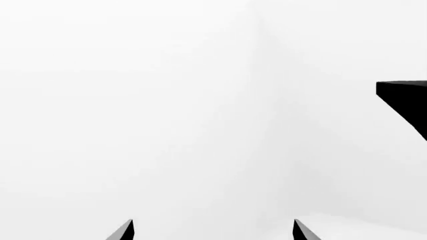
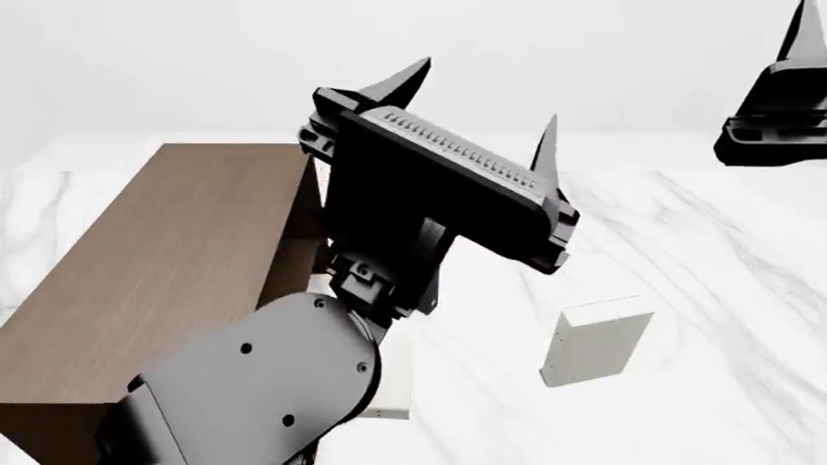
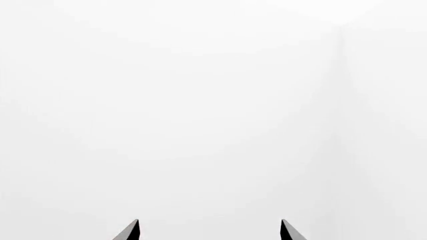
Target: Pick up the book on the right and place it under the cabinet shelf.
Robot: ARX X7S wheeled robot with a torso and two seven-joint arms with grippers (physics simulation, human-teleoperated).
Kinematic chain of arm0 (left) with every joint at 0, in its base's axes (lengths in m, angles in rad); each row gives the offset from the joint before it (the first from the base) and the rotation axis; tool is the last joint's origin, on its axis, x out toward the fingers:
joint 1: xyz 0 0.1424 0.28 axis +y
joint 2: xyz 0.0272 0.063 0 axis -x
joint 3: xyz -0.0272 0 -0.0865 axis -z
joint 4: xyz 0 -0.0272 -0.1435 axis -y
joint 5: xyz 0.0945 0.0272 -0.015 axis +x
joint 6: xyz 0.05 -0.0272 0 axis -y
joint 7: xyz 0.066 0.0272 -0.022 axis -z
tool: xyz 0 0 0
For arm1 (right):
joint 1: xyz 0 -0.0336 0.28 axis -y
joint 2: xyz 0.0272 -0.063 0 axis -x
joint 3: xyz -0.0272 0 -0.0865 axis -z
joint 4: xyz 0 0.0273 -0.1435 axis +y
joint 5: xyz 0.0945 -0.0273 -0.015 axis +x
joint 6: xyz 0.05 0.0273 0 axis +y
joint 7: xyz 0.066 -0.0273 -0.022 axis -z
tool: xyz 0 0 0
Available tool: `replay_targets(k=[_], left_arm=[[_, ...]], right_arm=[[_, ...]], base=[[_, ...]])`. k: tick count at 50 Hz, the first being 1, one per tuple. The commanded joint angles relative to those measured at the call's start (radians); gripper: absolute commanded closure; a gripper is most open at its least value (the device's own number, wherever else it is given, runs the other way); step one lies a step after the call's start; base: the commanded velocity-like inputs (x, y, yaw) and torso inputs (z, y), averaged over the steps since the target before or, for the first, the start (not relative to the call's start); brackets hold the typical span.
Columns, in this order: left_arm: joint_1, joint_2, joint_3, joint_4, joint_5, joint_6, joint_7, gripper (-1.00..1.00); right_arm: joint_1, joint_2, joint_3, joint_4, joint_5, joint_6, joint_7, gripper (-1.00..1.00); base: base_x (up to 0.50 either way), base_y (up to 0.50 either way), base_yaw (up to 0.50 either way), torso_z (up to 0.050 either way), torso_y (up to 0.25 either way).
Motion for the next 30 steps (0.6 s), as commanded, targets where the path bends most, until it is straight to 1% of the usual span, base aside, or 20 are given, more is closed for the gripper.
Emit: replay_targets(k=[1, 7, 12, 18, 26, 30], left_arm=[[0.092, 0.035, 0.076, -0.121, 0.016, 0.155, 0.054, -1.00], [0.123, 0.038, 0.065, -0.212, 0.011, 0.227, 0.082, -1.00], [0.150, 0.032, 0.057, -0.331, 0.021, 0.312, 0.124, -1.00], [0.167, 0.029, 0.049, -0.412, 0.028, 0.373, 0.144, -1.00], [0.198, 0.040, 0.035, -0.473, 0.016, 0.435, 0.152, -1.00], [0.213, 0.042, 0.049, -0.486, 0.019, 0.451, 0.157, -1.00]], right_arm=[[-0.045, 0.056, -0.020, -0.050, -0.026, -0.041, -0.013, -1.00], [-0.062, 0.076, -0.027, -0.057, -0.037, -0.057, -0.025, -1.00], [-0.083, 0.053, -0.038, -0.045, -0.053, -0.074, -0.021, -1.00], [-0.104, 0.033, -0.048, -0.033, -0.067, -0.087, -0.020, -1.00], [-0.113, 0.024, -0.050, -0.030, -0.071, -0.086, -0.018, -1.00], [-0.118, 0.022, -0.051, -0.028, -0.072, -0.088, -0.020, -1.00]], base=[[0.00, 0.00, 0.00, 0.000, 0.000], [0.00, 0.00, 0.00, 0.000, 0.000], [0.00, 0.00, 0.00, 0.000, 0.000], [0.00, 0.00, 0.00, 0.000, 0.000], [0.00, 0.00, 0.00, 0.000, 0.000], [0.00, 0.00, 0.00, 0.000, 0.000]])
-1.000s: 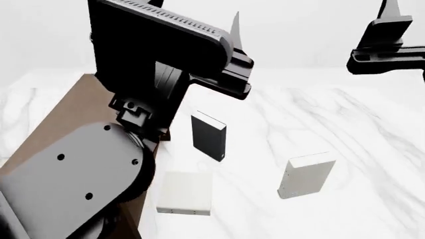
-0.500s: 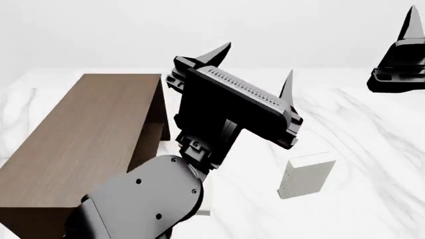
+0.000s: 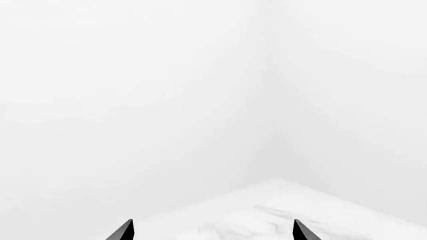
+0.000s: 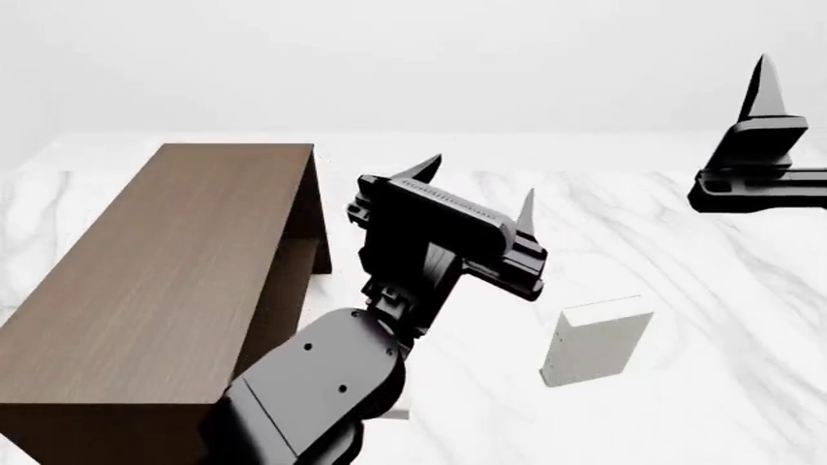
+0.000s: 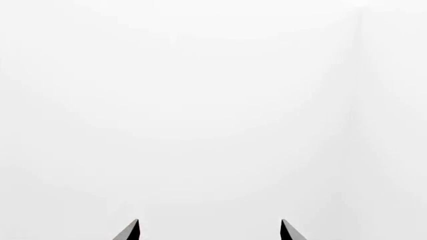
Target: Pick up the book on the right and place it under the cabinet shelf.
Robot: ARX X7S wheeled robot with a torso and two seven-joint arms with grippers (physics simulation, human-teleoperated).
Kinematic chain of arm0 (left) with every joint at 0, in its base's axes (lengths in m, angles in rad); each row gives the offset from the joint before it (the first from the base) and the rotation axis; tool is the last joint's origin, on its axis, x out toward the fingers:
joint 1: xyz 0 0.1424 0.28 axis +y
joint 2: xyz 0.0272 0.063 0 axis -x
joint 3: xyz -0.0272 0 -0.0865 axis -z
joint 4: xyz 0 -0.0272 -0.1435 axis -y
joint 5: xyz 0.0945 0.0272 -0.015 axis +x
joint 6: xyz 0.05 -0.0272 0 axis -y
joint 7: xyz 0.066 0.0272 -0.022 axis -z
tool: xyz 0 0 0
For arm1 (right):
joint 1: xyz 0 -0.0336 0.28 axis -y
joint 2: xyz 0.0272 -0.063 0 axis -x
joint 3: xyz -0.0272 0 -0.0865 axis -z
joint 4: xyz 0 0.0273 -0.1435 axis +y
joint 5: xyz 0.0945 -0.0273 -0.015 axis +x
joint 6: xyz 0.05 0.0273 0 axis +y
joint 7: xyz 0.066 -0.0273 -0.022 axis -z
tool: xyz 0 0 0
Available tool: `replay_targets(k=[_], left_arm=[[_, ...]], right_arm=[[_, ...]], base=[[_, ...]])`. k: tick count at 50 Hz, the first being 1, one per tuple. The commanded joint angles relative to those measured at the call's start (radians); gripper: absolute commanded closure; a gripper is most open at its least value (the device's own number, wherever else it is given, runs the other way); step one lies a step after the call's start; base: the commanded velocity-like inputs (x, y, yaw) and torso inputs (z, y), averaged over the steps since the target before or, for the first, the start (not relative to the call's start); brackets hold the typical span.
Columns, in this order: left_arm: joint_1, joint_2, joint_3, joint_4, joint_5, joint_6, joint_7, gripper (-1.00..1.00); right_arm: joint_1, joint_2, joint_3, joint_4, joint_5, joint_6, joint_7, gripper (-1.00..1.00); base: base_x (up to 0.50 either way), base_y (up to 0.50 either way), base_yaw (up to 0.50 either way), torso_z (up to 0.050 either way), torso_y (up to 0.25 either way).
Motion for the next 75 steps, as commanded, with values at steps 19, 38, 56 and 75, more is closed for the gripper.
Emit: replay_targets(k=[19, 38, 56, 75], left_arm=[[0.144, 0.025, 0.102, -0.265, 0.022, 0.172, 0.083, -1.00], [0.224, 0.038, 0.126, -0.339, 0.025, 0.302, 0.089, -1.00], [0.256, 0.042, 0.146, -0.346, 0.013, 0.383, 0.092, -1.00], [0.251, 0.051, 0.177, -0.390, -0.002, 0.429, 0.111, -1.00]], right_arm=[[-0.068, -0.016, -0.025, 0.017, -0.045, -0.048, -0.006, -1.00], [-0.112, -0.033, -0.040, 0.043, -0.072, -0.081, -0.007, -1.00], [-0.128, -0.033, -0.040, 0.047, -0.081, -0.088, -0.004, -1.00], [-0.133, -0.048, -0.035, 0.064, -0.080, -0.078, -0.004, -1.00]], base=[[0.00, 0.00, 0.00, 0.000, 0.000], [0.00, 0.00, 0.00, 0.000, -0.010], [0.00, 0.00, 0.00, 0.000, -0.136], [0.00, 0.00, 0.00, 0.000, -0.141]])
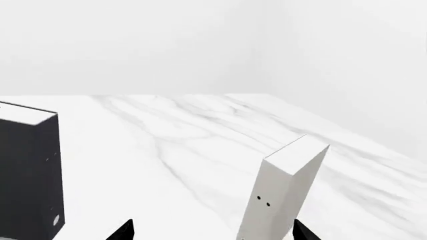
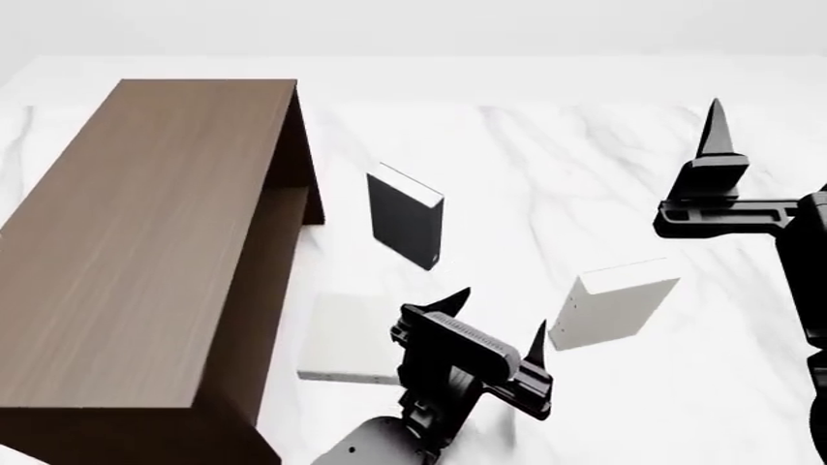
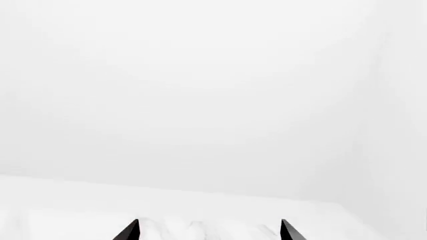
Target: Pick up the book on the right and place it under the cabinet shelf.
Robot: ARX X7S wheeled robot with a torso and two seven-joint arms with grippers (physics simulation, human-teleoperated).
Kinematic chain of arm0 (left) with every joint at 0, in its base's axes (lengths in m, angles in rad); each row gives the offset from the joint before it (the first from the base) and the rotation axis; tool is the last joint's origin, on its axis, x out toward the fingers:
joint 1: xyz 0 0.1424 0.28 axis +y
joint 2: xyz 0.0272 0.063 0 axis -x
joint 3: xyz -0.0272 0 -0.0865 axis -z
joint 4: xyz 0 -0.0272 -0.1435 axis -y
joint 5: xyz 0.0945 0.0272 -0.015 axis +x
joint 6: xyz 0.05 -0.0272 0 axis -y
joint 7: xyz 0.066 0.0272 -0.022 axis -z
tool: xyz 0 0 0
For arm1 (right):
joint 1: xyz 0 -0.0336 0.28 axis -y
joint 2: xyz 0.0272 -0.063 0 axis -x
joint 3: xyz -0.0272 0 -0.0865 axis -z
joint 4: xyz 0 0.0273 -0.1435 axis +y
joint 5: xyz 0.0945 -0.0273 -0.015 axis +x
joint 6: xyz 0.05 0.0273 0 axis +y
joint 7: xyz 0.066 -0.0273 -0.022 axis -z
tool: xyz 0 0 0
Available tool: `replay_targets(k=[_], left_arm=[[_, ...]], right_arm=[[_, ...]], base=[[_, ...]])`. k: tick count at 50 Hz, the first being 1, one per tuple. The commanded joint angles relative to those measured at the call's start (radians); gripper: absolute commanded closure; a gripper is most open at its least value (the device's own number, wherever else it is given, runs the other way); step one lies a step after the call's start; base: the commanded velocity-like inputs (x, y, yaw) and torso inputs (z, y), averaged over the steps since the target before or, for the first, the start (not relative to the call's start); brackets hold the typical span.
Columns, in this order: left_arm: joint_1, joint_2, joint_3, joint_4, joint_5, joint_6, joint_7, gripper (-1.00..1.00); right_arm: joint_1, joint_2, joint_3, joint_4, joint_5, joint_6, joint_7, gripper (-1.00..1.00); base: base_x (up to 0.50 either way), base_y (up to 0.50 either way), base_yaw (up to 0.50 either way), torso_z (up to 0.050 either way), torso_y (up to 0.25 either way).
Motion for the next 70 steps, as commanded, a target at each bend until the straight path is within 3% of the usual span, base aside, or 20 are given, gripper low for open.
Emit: replay_targets(k=[1, 40, 54, 70], left_arm=[[-0.002, 0.008, 0.019, -0.032, -0.009, 0.029, 0.010, -1.00], [-0.025, 0.034, 0.052, -0.125, -0.090, 0.114, 0.032, -1.00], [-0.028, 0.056, 0.032, -0.194, -0.190, 0.196, 0.056, -1.00], [-0.005, 0.057, -0.018, -0.228, -0.266, 0.395, -0.096, -1.00]], right_arm=[[-0.004, -0.005, 0.003, 0.009, -0.001, 0.004, 0.001, -1.00], [0.086, 0.012, 0.075, -0.012, 0.041, 0.106, -0.003, -1.00], [0.093, 0.008, 0.085, -0.017, 0.050, 0.126, -0.001, -1.00], [0.080, 0.006, 0.087, -0.020, 0.046, 0.122, 0.003, -1.00]], base=[[0.00, 0.00, 0.00, 0.000, -0.189], [0.00, 0.00, 0.00, 0.000, -0.165], [0.00, 0.00, 0.00, 0.000, -0.101], [0.00, 0.00, 0.00, 0.000, -0.001]])
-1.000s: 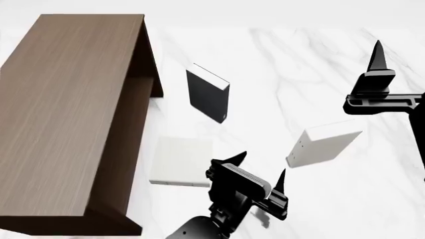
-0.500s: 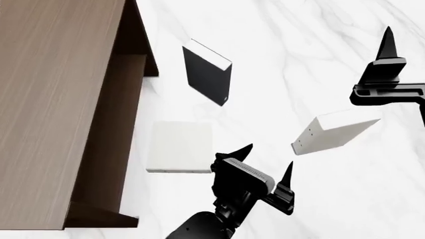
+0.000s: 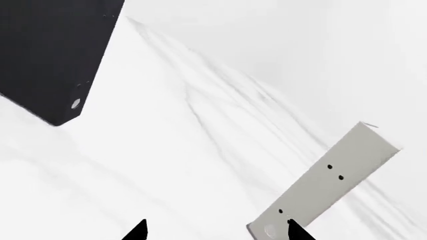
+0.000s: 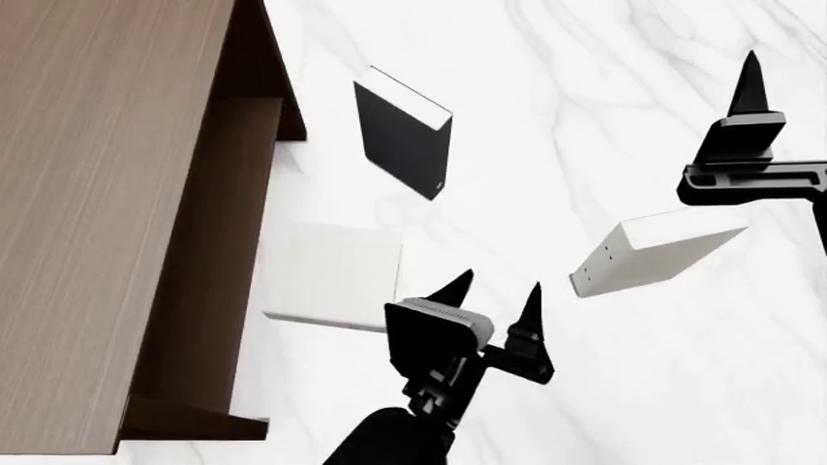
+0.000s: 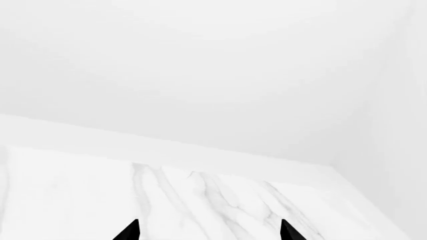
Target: Pick up the book on the right and place it under the cabinet shelf.
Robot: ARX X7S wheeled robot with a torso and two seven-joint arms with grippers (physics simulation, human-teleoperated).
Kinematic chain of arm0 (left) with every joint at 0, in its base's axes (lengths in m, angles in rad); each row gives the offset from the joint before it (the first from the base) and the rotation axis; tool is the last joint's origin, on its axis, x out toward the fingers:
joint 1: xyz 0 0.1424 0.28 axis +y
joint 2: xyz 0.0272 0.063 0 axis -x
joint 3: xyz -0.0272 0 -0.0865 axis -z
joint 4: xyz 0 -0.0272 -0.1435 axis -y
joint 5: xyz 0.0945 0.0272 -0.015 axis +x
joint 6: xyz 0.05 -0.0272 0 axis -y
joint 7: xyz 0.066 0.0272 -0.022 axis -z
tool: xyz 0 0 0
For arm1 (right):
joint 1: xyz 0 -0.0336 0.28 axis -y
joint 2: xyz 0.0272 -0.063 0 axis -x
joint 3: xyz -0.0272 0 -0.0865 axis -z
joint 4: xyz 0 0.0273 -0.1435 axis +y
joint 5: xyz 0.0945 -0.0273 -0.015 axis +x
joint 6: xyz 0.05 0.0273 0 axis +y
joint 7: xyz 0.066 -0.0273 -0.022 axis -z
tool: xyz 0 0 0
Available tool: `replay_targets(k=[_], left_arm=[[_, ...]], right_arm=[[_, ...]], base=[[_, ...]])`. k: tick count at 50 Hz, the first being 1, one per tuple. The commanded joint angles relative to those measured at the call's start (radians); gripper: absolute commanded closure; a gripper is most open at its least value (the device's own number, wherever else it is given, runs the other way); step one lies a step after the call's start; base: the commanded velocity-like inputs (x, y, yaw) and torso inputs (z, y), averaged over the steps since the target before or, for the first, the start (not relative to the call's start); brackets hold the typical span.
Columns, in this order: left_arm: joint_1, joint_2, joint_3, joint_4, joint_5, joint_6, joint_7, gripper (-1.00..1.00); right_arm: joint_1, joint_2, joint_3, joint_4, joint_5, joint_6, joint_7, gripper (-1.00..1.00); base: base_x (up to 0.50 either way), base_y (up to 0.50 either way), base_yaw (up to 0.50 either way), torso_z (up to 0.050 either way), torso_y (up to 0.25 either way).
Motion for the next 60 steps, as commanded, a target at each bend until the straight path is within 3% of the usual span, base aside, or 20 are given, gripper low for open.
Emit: replay_targets(k=[1, 31, 60], left_arm=[[0.024, -0.010, -0.041, -0.068, -0.087, 0.108, -0.108, -1.00], [-0.035, -0.021, -0.035, -0.194, -0.202, 0.226, -0.165, -1.00], [-0.049, -0.047, -0.074, -0.238, -0.164, 0.313, -0.360, -1.00]], right_arm=[[0.000, 0.002, 0.003, -0.006, 0.002, 0.004, 0.002, -1.00], [-0.028, 0.005, 0.001, -0.012, -0.007, 0.000, 0.011, -1.00], [-0.021, -0.005, 0.019, -0.016, 0.009, 0.020, 0.008, -1.00]], base=[[0.00, 0.00, 0.00, 0.000, 0.000], [0.00, 0.00, 0.00, -0.001, -0.002], [0.00, 0.00, 0.00, -0.001, -0.003]])
